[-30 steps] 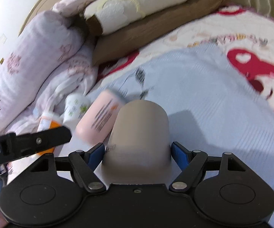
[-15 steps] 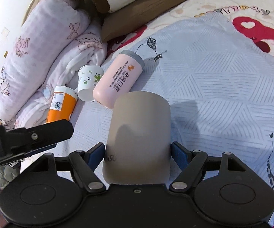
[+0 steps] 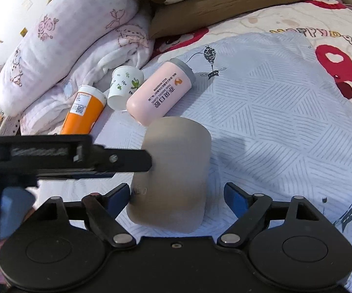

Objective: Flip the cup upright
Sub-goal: 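Close the right gripper on the grey tumbler and lift it, then rotate the right tool to stand the grey tumbler upright on the mat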

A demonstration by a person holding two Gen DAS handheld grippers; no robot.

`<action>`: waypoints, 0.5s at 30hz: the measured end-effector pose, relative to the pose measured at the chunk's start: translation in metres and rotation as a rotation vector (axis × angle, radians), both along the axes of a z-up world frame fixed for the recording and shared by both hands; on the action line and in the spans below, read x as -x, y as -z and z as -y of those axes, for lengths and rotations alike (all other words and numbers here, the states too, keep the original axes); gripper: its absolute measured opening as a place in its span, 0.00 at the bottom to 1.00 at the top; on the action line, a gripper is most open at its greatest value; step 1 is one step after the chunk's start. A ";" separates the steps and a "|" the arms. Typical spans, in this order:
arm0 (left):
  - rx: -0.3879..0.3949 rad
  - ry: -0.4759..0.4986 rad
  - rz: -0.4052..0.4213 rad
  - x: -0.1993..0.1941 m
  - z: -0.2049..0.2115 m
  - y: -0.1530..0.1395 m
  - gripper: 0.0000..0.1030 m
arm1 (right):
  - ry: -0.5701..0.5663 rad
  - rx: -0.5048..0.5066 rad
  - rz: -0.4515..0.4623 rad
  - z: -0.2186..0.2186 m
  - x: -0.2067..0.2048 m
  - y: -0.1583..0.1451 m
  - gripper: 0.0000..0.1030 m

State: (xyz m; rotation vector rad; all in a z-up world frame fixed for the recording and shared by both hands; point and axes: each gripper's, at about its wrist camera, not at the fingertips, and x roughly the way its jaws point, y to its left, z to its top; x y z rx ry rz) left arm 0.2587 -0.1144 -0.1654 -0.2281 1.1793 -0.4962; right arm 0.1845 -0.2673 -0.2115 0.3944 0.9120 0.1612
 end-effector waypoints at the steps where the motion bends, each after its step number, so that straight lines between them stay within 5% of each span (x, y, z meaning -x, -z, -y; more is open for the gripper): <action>1: 0.011 0.004 -0.008 -0.003 0.001 0.002 0.79 | -0.021 -0.008 -0.009 0.002 -0.003 0.000 0.85; 11: 0.097 0.037 -0.047 -0.010 0.011 0.019 0.79 | -0.139 -0.103 -0.139 0.001 -0.036 0.028 0.85; 15: 0.119 0.084 -0.001 -0.005 0.009 0.015 0.66 | -0.156 -0.087 -0.110 -0.004 -0.030 0.027 0.84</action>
